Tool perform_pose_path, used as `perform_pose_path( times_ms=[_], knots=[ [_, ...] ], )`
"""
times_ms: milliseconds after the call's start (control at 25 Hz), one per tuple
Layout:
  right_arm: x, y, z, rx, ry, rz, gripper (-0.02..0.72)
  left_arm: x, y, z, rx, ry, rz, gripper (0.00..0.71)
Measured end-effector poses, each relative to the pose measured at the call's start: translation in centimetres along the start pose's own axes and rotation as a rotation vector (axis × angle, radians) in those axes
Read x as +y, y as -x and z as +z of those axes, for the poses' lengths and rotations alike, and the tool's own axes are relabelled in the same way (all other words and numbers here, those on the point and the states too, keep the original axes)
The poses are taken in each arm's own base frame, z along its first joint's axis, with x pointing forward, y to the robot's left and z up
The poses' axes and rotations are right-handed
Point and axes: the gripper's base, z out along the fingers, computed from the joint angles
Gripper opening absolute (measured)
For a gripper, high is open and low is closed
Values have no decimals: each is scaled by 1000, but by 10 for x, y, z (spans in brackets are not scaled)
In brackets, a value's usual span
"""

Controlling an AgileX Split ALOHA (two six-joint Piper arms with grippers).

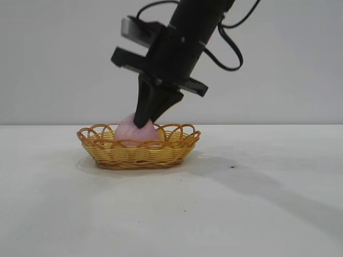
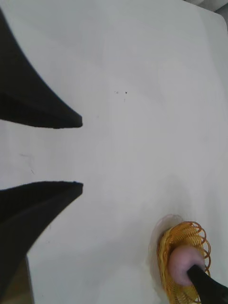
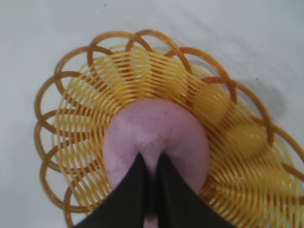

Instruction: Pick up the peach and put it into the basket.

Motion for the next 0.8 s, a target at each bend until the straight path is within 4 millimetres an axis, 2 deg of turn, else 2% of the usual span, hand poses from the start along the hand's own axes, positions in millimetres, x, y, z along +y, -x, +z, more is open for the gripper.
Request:
perform_pose_path(
  times_ms=[120,160,280,360,480,680,720,800],
  knots=[
    [10,14,-44,-96,-23,-15,350,0,0,0,0,0,0,262],
    [11,17,-58,-122,-37,-10,390,0,0,0,0,0,0,262],
    [-4,14,-82,-103,-114,47,375,0,0,0,0,0,0,262],
    [-23,2,-86,-14,-176,113,375,0,0,0,0,0,0,262],
    [-63,-19,-93,99,-308,234,375,0,0,0,0,0,0,262],
    [-132,-63,-120,184,-526,473,375,0,0,0,0,0,0,262],
    [-144,-72,-126,193,-555,512,326,0,0,0,0,0,0,262],
    [-163,-89,-134,198,-586,575,325,0,0,0,0,0,0,262]
  ],
)
